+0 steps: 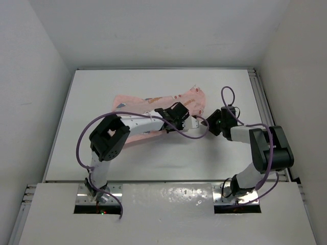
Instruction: Put the pillow into the pillowcase
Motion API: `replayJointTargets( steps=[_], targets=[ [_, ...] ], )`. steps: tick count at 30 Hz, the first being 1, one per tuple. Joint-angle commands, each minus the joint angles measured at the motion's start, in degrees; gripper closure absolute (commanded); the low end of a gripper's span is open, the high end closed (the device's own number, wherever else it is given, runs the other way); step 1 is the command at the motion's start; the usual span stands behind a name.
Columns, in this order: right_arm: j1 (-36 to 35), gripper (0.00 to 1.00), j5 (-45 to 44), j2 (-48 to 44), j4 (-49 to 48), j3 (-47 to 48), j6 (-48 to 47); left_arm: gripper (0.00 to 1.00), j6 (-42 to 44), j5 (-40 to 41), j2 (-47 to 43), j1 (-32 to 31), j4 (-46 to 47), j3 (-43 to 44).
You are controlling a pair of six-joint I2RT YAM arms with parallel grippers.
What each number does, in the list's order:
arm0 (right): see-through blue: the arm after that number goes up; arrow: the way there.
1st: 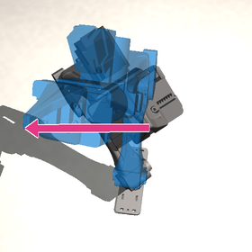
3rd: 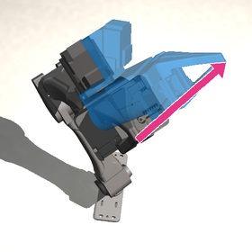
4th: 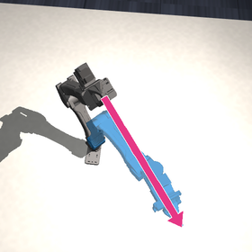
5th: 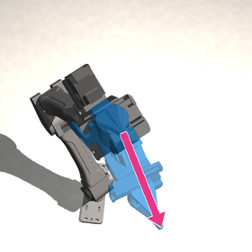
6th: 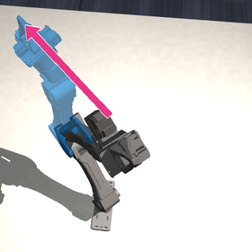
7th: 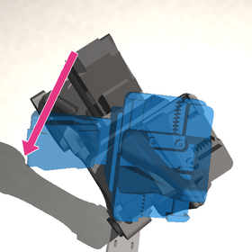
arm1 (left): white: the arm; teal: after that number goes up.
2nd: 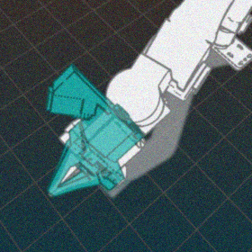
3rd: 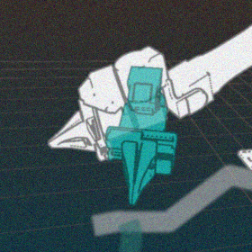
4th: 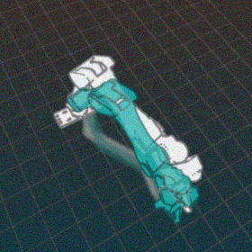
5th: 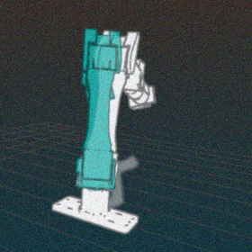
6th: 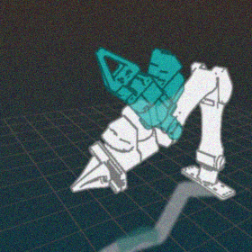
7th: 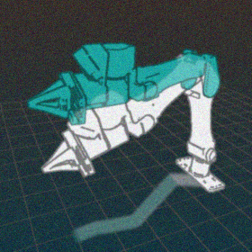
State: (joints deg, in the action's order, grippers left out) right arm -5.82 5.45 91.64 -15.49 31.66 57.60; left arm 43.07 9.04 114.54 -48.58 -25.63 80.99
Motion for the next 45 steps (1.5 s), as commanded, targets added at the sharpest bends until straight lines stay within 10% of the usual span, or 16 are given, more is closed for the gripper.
replayJointTargets(
  steps=[1, 7, 12, 17, 21, 35, 42, 45],
  targets=[
    [-1.99, 0.5, -0.36, -0.58, -0.68, -2.21, 2.07, 1.0, -1.14, -1.47, -1.25, 0.59, -2.04, 3.45],
    [-7.35, 0.5, -7.29, -9.79, -0.68, -7.82, 6.36, 1.0, -2.29, -15.79, -8.89, 0.76, -9.27, 5.33],
    [-10.07, 0.5, -9.14, -11.22, -5.78, -10.05, 10.77, 0.99, -1.94, -11.96, -9.08, -0.81, -10.24, 2.51],
    [-11.49, 0.5, -9.67, -9.9, -1.48, -6.88, 9.46, 0.45, -1.85, -6.49, -6.35, -2.84, -10.24, 0.93],
    [-11.58, 0.5, -10.64, -11.56, -1.39, -8.01, 9.19, 0.41, -2.46, -4.39, -6.88, -4.59, -6.28, -2.93],
    [-11.14, 0.52, -12.4, -13.5, -0.6, -9.51, 8.4, 0.49, 1.74, 16.09, -4.15, -7.06, 6.28, -11.54],
    [-11.05, 0.5, -11.78, -12.01, -0.86, -8.46, 8.49, 1.0, 3.34, 17.52, -5.02, -6.88, 7.1, -11.83],
    [-11.05, 0.5, -11.34, -11.74, -1.56, -8.02, 8.93, 1.0, 0.01, 12.34, -6.87, -6.36, 0.35, -7.09]
  ],
)
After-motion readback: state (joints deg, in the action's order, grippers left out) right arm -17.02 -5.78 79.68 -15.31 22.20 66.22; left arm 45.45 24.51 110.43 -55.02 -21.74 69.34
